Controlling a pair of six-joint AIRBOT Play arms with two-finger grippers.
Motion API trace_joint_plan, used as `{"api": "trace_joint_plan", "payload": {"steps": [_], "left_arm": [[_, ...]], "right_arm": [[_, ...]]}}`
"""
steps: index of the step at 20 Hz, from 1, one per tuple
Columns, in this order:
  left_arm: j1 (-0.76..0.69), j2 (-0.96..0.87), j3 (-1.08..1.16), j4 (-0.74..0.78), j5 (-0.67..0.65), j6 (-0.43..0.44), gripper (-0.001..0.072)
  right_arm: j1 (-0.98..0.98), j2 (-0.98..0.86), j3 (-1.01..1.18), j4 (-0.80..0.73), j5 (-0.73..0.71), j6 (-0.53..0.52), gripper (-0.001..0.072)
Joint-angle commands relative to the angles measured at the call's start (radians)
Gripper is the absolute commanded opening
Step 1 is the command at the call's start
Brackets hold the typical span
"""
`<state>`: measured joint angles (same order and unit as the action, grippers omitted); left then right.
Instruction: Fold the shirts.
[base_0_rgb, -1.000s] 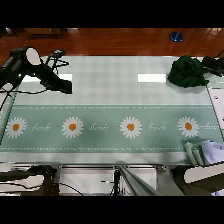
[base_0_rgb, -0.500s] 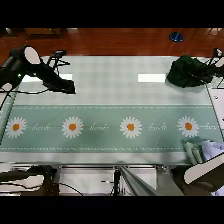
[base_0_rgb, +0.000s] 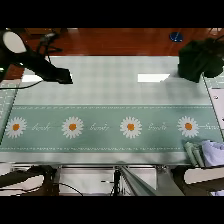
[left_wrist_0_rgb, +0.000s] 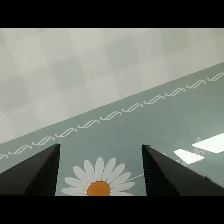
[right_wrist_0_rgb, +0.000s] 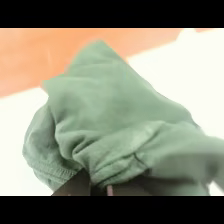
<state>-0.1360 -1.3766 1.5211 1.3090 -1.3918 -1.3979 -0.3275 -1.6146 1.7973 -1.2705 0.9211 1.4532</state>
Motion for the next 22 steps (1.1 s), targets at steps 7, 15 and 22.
{"api": "trace_joint_plan", "payload": {"steps": [7,15,22], "left_arm": [[0.0,0.372,0.268,0.0,-0.076,-0.003,0.0609],[0.0,0.565,0.267,0.0,-0.169,-0.06,0.0609],[0.0,0.554,0.169,0.0,-0.229,-0.059,0.0609]], "right_arm": [[0.012,0.488,0.05,0.438,0.09,-0.083,0.0026],[0.491,0.411,0.05,0.175,0.439,-0.033,0.0026],[0.908,0.002,0.049,0.032,0.533,-0.034,0.0026]]}}
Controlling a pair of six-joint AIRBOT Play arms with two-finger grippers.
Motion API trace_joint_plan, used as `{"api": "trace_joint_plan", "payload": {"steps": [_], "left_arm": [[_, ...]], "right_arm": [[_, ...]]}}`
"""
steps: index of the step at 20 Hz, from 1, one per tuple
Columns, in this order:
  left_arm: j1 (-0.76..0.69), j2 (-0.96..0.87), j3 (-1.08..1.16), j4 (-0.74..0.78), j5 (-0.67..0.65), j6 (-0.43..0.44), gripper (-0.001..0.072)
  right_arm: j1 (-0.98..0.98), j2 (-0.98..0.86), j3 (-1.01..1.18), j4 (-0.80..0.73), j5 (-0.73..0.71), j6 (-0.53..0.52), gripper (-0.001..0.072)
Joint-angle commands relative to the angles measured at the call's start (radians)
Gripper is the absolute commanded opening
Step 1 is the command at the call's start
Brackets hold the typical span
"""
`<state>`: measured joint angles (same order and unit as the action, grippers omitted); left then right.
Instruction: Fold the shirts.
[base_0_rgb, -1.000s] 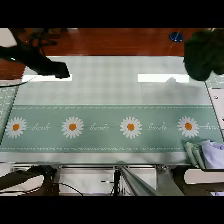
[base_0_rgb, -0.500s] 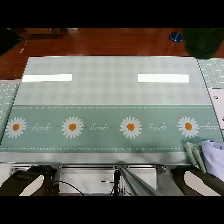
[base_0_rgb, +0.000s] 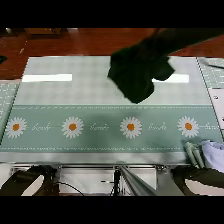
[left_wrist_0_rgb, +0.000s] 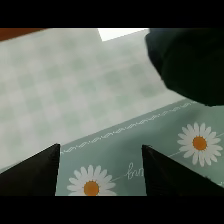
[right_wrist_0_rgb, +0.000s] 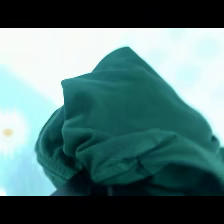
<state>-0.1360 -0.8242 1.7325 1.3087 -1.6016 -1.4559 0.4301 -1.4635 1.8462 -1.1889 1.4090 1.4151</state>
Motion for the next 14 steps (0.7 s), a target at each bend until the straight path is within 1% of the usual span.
{"api": "trace_joint_plan", "payload": {"steps": [1,4,5,6,7,8,9,10,11,12,13,14], "left_arm": [[0.0,0.0,-0.064,0.0,-0.019,-0.001,0.0609],[0.0,-0.001,-0.136,0.0,-0.018,0.0,0.0609],[0.0,-0.002,-0.163,0.001,-0.016,0.0,0.0609],[0.0,-0.002,-0.188,0.001,-0.011,0.004,0.0609],[0.0,-0.002,-0.213,0.001,-0.002,0.004,0.0609],[0.0,-0.002,-0.241,0.004,0.01,0.021,0.061],[0.0,-0.002,-0.27,0.004,0.027,0.047,0.0609],[0.0,-0.002,-0.304,0.006,0.051,0.06,0.061],[0.0,-0.002,-0.339,0.013,0.073,0.06,0.061],[0.001,-0.002,-0.379,0.031,0.085,0.066,0.0611],[0.001,-0.004,-0.418,0.05,0.087,0.085,0.0611],[0.001,-0.006,-0.464,0.065,0.087,0.099,0.0612]], "right_arm": [[0.196,-0.204,0.0,-0.05,0.051,0.003,0.0027],[0.291,-0.32,0.001,-0.052,0.049,-0.013,0.0028],[0.304,-0.337,0.001,-0.055,0.04,-0.015,0.012],[0.304,-0.339,0.001,-0.062,0.036,-0.023,0.0316],[0.294,-0.326,0.001,-0.08,0.036,-0.028,0.0377],[0.275,-0.304,0.001,-0.115,0.039,-0.029,0.0384],[0.249,-0.273,0.001,-0.162,0.039,-0.029,0.0422],[0.211,-0.232,0.001,-0.216,0.039,-0.029,0.0439],[0.167,-0.192,0.001,-0.261,0.041,-0.028,0.0439],[0.111,-0.147,0.001,-0.296,0.043,-0.023,0.0467],[0.048,-0.107,0.001,-0.315,0.044,-0.006,0.0495],[-0.018,-0.077,0.001,-0.315,0.049,0.0,0.0495]]}}
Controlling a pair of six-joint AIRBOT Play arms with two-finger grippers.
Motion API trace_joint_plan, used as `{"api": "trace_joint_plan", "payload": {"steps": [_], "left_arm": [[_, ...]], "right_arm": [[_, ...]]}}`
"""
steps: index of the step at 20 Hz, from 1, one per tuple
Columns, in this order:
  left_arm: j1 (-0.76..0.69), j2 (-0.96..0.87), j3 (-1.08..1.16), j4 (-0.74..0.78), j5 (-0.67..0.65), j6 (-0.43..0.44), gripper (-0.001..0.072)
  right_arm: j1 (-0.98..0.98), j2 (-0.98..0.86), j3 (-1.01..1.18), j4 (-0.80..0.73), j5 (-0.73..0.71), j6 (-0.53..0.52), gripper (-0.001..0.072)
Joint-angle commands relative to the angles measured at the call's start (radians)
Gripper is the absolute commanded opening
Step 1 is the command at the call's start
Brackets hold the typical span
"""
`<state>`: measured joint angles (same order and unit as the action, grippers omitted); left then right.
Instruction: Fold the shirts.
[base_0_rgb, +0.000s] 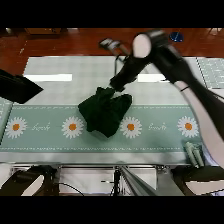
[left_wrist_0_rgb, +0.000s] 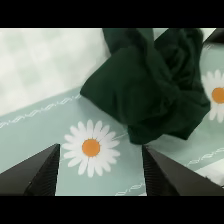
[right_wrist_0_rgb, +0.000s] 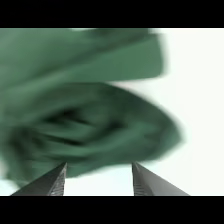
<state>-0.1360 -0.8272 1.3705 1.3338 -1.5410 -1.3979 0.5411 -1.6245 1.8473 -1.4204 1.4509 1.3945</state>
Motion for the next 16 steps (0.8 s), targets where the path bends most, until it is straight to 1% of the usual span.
{"api": "trace_joint_plan", "payload": {"steps": [1,3,4,5,6,8,10,11,13,16], "left_arm": [[0.005,-0.008,-0.148,0.037,0.027,0.06,0.0619],[0.023,-0.016,-0.26,0.006,0.047,0.098,0.062],[0.037,-0.02,-0.315,-0.033,0.067,0.119,0.0619],[0.058,-0.024,-0.373,-0.102,0.097,0.139,0.062],[0.078,-0.031,-0.423,-0.185,0.13,0.157,0.0621],[0.103,-0.058,-0.491,-0.361,0.19,0.18,0.072],[0.098,-0.117,-0.498,-0.491,0.232,0.196,0.072],[0.092,-0.151,-0.496,-0.552,0.262,0.209,0.072],[0.064,-0.225,-0.48,-0.594,0.312,0.212,0.072],[-0.003,-0.35,-0.406,-0.594,0.323,0.212,0.072]], "right_arm": [[-0.195,0.106,0.0,-0.08,0.021,0.023,0.0495],[-0.335,0.124,0.0,-0.077,0.073,0.023,0.0496],[-0.396,0.123,-0.003,-0.066,0.098,0.023,0.0496],[-0.459,0.123,-0.017,-0.034,0.106,0.022,0.0501],[-0.521,0.123,-0.036,0.024,0.111,0.022,0.0533],[-0.616,0.123,-0.087,0.152,0.106,0.018,0.0533],[-0.681,0.123,-0.153,0.246,0.097,0.002,0.0533],[-0.696,0.123,-0.182,0.266,0.091,-0.007,0.0533],[-0.702,0.123,-0.238,0.267,0.077,-0.028,0.0533],[-0.697,0.123,-0.317,0.295,0.039,-0.047,0.0533]]}}
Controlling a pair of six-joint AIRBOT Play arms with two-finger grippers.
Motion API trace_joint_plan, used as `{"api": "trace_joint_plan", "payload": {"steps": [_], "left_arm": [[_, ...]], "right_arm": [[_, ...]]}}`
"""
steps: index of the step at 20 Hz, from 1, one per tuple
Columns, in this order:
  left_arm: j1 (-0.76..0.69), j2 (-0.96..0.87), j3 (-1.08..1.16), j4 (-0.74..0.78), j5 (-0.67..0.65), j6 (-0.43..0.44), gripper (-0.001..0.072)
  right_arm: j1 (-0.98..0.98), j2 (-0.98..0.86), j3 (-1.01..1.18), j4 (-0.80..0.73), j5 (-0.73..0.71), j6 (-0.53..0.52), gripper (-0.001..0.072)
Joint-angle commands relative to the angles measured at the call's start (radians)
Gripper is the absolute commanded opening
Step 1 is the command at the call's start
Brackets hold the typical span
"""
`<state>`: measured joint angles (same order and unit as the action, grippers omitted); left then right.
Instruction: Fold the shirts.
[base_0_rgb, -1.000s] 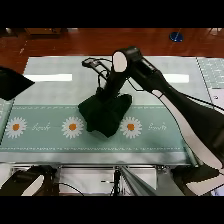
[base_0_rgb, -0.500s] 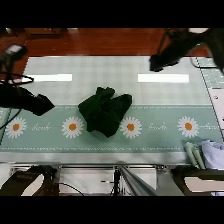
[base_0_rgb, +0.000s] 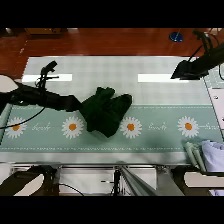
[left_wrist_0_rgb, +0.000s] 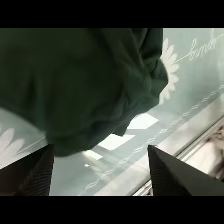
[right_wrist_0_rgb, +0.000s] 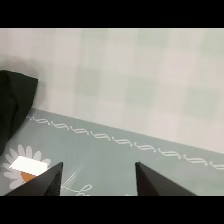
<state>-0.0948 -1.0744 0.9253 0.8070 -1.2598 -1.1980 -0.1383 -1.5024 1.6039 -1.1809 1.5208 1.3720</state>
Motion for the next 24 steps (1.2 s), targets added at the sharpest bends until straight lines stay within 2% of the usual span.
{"api": "trace_joint_plan", "payload": {"steps": [1,7,15,16,17,18,19,22,24], "left_arm": [[-0.066,-0.146,0.076,-0.067,0.048,0.012,0.072],[-0.122,-0.364,0.315,-0.066,0.054,-0.003,0.072],[-0.171,-0.582,0.446,-0.055,-0.124,-0.053,0.072],[-0.177,-0.599,0.448,-0.053,-0.154,-0.056,0.0676],[-0.183,-0.612,0.448,-0.051,-0.183,-0.055,0.0449],[-0.186,-0.623,0.448,-0.052,-0.203,-0.055,0.0128],[-0.186,-0.624,0.447,-0.052,-0.213,-0.053,0.0018],[-0.172,-0.613,0.465,-0.051,-0.241,-0.052,0.0018],[-0.16,-0.596,0.473,-0.052,-0.249,-0.052,0.0018]], "right_arm": [[-0.014,0.001,-0.098,0.059,-0.043,-0.029,0.0533],[-0.008,0.001,-0.217,0.12,-0.08,-0.074,0.0533],[-0.007,0.001,-0.281,0.192,-0.093,-0.108,0.0532],[-0.008,0.001,-0.281,0.202,-0.093,-0.11,0.0532],[-0.007,0.001,-0.281,0.207,-0.093,-0.11,0.0531],[-0.007,0.001,-0.281,0.208,-0.093,-0.109,0.0526],[-0.007,0.001,-0.281,0.208,-0.091,-0.109,0.0526],[-0.007,0.001,-0.281,0.208,-0.098,-0.109,0.0527],[-0.007,0.001,-0.296,0.24,-0.152,-0.115,0.0535]]}}
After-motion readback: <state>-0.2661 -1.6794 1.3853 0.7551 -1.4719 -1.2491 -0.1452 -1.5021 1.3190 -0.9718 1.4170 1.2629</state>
